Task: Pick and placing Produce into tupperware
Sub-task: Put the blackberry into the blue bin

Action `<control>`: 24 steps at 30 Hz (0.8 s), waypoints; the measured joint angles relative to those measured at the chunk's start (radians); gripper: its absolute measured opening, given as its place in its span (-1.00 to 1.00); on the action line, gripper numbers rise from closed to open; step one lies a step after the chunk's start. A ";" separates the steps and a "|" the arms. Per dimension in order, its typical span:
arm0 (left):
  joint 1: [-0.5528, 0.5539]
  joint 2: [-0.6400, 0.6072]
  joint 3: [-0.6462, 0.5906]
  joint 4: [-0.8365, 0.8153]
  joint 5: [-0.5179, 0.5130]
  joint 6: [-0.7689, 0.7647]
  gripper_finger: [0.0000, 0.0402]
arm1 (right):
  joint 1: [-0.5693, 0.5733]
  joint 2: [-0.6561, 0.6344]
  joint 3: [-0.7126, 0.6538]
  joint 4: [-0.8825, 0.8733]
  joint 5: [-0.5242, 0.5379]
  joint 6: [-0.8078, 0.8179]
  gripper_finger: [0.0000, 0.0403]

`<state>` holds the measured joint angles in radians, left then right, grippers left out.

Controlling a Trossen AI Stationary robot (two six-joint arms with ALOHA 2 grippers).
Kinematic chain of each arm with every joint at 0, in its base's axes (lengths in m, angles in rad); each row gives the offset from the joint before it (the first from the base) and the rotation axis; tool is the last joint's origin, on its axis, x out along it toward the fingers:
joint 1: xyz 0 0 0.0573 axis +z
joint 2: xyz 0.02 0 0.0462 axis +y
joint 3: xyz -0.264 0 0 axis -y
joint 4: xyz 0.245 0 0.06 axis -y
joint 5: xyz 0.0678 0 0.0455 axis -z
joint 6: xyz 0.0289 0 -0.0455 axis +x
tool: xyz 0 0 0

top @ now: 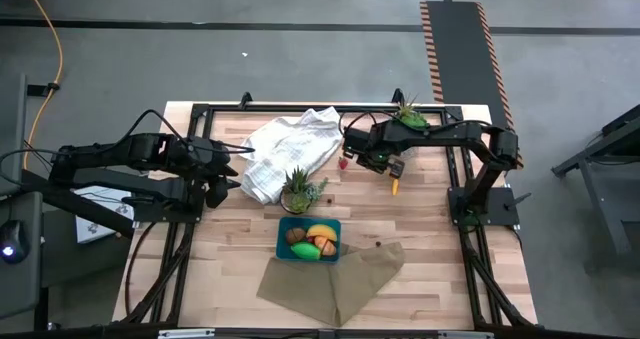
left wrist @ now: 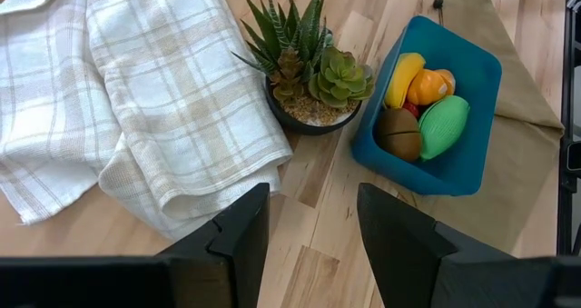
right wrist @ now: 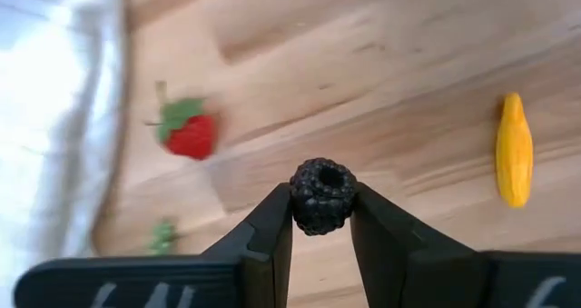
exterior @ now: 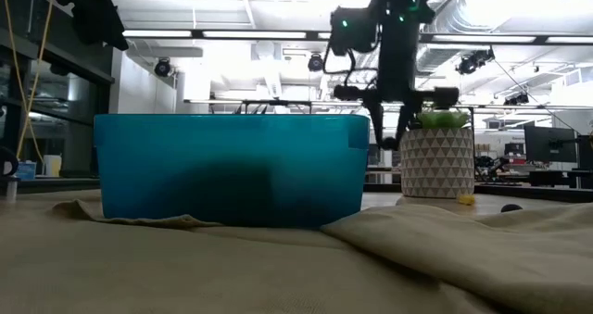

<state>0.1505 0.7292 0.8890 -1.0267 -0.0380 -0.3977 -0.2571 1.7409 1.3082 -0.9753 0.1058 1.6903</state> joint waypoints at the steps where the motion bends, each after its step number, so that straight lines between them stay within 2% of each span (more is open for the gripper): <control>1: 0.000 0.000 0.000 0.000 0.000 0.000 -0.22 | 0.004 0.000 0.018 -0.014 0.008 -0.008 -0.61; 15: 0.000 0.000 0.000 0.000 0.000 0.000 -0.22 | 0.079 -0.001 0.306 -0.126 0.145 -0.132 -0.61; 24: 0.000 0.000 0.000 0.000 0.000 0.000 -0.22 | 0.126 -0.002 0.495 -0.126 0.255 -0.310 -0.61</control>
<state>0.1503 0.7290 0.8890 -1.0271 -0.0380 -0.3977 -0.1308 1.7393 1.8032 -1.1015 0.3607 1.3803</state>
